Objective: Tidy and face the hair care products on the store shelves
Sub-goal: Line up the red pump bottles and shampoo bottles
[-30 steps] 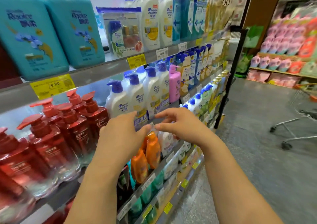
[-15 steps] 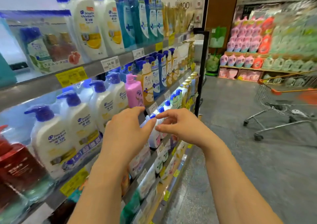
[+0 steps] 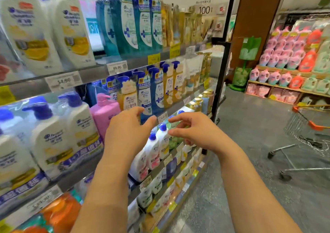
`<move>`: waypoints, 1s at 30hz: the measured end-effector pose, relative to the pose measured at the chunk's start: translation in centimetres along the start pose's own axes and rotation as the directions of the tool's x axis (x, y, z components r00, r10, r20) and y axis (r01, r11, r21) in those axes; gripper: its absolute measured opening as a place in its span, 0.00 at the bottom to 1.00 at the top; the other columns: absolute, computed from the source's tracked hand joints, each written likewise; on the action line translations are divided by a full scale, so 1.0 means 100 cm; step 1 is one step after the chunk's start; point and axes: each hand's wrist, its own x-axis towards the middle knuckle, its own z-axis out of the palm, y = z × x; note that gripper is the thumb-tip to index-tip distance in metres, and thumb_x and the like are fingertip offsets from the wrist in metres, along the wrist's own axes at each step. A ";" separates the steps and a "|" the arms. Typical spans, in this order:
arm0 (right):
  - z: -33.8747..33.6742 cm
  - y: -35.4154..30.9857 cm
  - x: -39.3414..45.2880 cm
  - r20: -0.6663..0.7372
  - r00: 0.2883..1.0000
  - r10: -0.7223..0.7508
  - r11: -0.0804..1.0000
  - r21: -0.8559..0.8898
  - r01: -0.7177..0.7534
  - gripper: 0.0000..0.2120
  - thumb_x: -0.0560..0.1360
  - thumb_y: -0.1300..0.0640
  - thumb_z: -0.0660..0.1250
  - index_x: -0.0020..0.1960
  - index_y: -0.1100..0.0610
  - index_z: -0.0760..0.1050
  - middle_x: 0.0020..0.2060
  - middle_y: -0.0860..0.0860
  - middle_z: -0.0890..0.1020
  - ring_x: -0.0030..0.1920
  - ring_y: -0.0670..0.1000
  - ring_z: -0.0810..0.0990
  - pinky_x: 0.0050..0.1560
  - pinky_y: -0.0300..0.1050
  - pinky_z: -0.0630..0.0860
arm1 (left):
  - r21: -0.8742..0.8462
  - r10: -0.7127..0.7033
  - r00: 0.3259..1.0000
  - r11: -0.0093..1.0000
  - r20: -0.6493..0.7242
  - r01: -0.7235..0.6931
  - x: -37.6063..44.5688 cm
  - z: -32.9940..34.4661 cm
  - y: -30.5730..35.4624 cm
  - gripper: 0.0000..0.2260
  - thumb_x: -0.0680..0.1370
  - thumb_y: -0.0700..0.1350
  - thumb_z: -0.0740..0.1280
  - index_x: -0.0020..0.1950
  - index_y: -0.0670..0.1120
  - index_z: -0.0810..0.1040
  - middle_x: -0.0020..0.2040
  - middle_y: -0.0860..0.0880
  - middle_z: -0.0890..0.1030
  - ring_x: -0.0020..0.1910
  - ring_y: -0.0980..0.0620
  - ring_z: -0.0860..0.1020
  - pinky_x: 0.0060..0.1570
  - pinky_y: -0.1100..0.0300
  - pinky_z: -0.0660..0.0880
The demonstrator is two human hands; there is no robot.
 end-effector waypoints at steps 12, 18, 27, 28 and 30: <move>-0.019 0.038 0.149 0.111 0.990 -0.085 0.996 0.028 0.082 0.15 0.74 0.51 0.76 0.59 0.48 0.81 0.41 0.48 0.85 0.30 0.43 0.79 0.35 0.37 0.77 | 0.025 -0.136 0.975 0.990 -0.175 0.142 0.128 0.044 -0.017 0.31 0.75 0.55 0.70 0.76 0.53 0.64 0.70 0.44 0.73 0.68 0.44 0.71 0.64 0.49 0.70; -0.038 0.045 0.225 0.014 0.997 -0.073 0.995 0.069 0.072 0.12 0.74 0.54 0.75 0.57 0.52 0.82 0.42 0.48 0.84 0.32 0.45 0.79 0.35 0.38 0.78 | 0.065 -0.215 0.966 0.972 -0.147 0.226 0.177 0.069 -0.038 0.34 0.74 0.55 0.71 0.77 0.55 0.61 0.71 0.40 0.70 0.70 0.40 0.68 0.66 0.46 0.68; -0.047 0.067 0.295 -0.120 0.992 -0.032 0.989 0.142 0.049 0.15 0.75 0.53 0.74 0.61 0.51 0.80 0.50 0.48 0.84 0.40 0.50 0.83 0.42 0.45 0.82 | 0.129 -0.249 0.962 0.956 -0.113 0.262 0.207 0.080 -0.046 0.36 0.75 0.52 0.72 0.77 0.64 0.56 0.67 0.38 0.70 0.64 0.38 0.72 0.61 0.47 0.71; -0.049 0.069 0.302 -0.136 0.990 -0.038 0.987 0.148 0.058 0.15 0.75 0.53 0.74 0.61 0.50 0.79 0.51 0.48 0.83 0.44 0.50 0.83 0.45 0.47 0.83 | 0.136 -0.253 0.960 0.954 -0.119 0.268 0.208 0.081 -0.046 0.36 0.75 0.51 0.72 0.77 0.64 0.56 0.67 0.38 0.70 0.64 0.39 0.72 0.62 0.47 0.71; -0.051 0.073 0.315 -0.159 0.985 -0.066 0.987 0.131 0.087 0.17 0.75 0.52 0.73 0.63 0.48 0.76 0.52 0.44 0.82 0.51 0.51 0.83 0.52 0.53 0.83 | 0.151 -0.267 0.954 0.946 -0.133 0.286 0.211 0.085 -0.047 0.37 0.75 0.49 0.72 0.77 0.66 0.55 0.68 0.39 0.68 0.63 0.41 0.73 0.62 0.48 0.72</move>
